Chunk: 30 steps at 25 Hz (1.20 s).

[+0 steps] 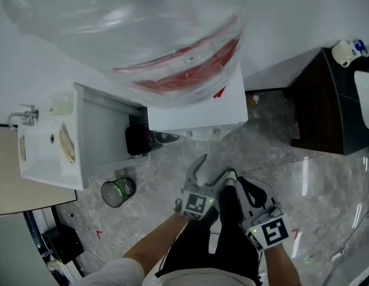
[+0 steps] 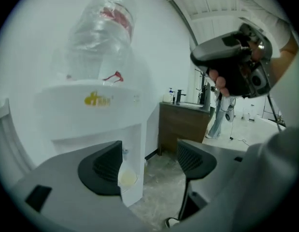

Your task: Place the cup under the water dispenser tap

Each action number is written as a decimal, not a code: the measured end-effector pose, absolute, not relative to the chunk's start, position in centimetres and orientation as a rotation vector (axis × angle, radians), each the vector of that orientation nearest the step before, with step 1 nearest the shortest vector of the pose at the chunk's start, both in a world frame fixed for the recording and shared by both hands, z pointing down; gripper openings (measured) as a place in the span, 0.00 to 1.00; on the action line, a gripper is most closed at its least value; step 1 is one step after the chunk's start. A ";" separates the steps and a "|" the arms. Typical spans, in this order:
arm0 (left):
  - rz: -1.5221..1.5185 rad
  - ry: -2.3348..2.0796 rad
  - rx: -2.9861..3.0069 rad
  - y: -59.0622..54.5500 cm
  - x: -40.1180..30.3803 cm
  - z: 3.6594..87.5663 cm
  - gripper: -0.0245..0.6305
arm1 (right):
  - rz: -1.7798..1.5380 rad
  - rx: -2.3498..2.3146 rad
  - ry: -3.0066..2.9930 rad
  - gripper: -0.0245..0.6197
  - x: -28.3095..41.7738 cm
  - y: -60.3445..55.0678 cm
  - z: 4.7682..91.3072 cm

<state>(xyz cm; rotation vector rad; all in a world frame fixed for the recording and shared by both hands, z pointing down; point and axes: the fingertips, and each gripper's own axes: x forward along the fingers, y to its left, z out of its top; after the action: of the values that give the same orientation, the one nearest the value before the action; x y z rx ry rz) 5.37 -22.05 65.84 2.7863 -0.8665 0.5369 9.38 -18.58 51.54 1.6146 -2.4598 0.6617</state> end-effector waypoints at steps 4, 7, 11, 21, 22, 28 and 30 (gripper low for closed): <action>0.492 -0.834 2.799 -20.4 5.1 59.2 0.56 | 0.633 1.641 -2.444 0.06 9.0 -17.2 48.0; 0.427 -0.844 2.806 -19.3 4.1 54.0 0.34 | 0.616 1.660 -2.433 0.06 8.6 -15.9 45.2; 0.403 -0.847 2.788 -17.4 2.2 48.2 0.10 | 0.597 1.686 -2.423 0.06 8.0 -14.3 41.6; 0.378 -0.815 2.725 -12.0 -1.1 36.6 0.04 | 0.510 1.654 -2.471 0.06 4.1 -10.6 34.5; 0.364 -0.817 2.719 -11.6 -1.2 35.8 0.04 | 0.505 1.650 -2.471 0.06 3.8 -10.3 34.2; 0.306 -0.814 2.764 -10.6 -1.2 32.7 0.04 | 0.468 1.658 -2.461 0.06 2.3 -9.5 32.6; 0.301 -0.819 2.778 -10.6 -1.5 32.2 0.04 | 0.445 1.658 -2.458 0.06 2.1 -9.6 32.0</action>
<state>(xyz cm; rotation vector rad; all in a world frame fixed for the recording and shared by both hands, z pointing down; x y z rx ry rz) -1.45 -10.61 32.23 2.7778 -0.8189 0.3009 2.11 -9.56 32.04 1.6585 -2.4585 0.4448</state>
